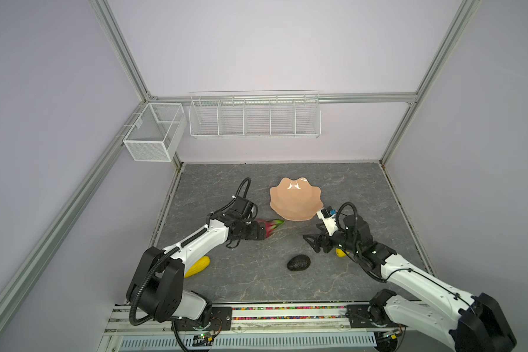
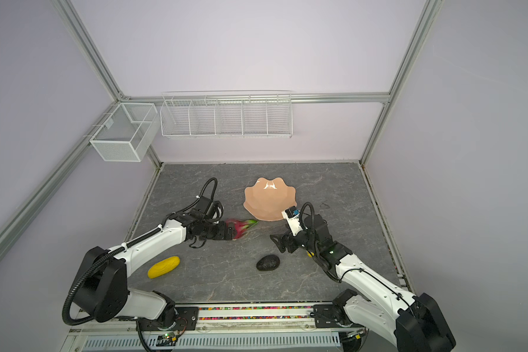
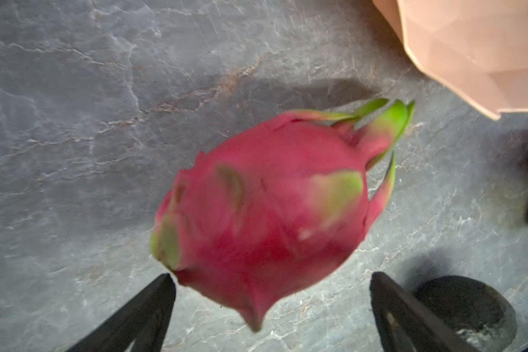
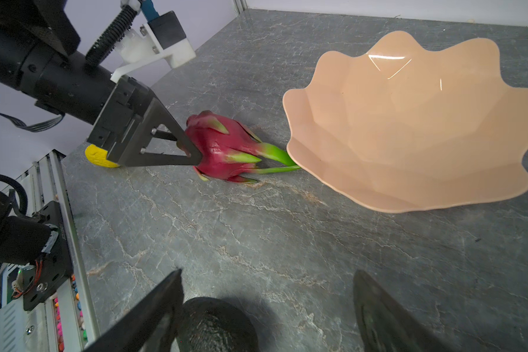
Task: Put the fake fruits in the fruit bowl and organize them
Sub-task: 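Lower the left gripper onto the dragon fruit while the right gripper nears the bowl, then close the left gripper on the dragon fruit and lift it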
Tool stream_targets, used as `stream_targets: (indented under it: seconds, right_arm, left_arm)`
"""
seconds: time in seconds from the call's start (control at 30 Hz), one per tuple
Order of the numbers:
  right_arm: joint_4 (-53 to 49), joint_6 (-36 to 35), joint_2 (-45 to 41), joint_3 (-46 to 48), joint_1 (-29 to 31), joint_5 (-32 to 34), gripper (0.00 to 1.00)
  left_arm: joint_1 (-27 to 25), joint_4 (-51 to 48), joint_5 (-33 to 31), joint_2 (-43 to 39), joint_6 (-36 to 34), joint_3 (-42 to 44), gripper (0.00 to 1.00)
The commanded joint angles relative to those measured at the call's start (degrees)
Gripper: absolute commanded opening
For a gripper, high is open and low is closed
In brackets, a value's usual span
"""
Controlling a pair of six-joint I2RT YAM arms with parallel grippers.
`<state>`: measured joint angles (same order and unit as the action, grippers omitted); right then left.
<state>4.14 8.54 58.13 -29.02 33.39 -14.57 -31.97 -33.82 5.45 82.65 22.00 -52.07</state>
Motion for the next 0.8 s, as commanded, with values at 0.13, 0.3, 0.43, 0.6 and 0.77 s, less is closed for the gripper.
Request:
stream_targets:
  seconds: [0.13, 0.3, 0.43, 0.6, 0.77]
  right_arm:
    - [0.8, -1.2, -0.1, 0.4, 0.6, -0.5, 0.88]
    - [2.1, -0.7, 0.4, 0.7, 0.7, -0.7, 0.88]
    - [3.2, -0.1, 1.8, 0.2, 0.8, -1.8, 0.88]
    - [3.0, -0.3, 1.5, 0.0, 1.0, -2.6, 0.88]
    - [2.1, -1.0, 0.6, 0.7, 0.9, -1.7, 0.88]
  left_arm:
    - [-1.1, -5.7, -6.1, -1.2, -5.6, -4.2, 0.99]
    - [-3.8, -2.7, -7.3, -6.7, -20.2, -3.9, 0.99]
    - [-3.9, 3.1, -5.9, -9.2, -36.0, -0.8, 0.99]
    - [0.3, -4.4, 2.5, -3.9, -49.2, -8.6, 0.99]
    - [1.1, -9.7, 3.8, 6.0, -57.0, -14.5, 0.99]
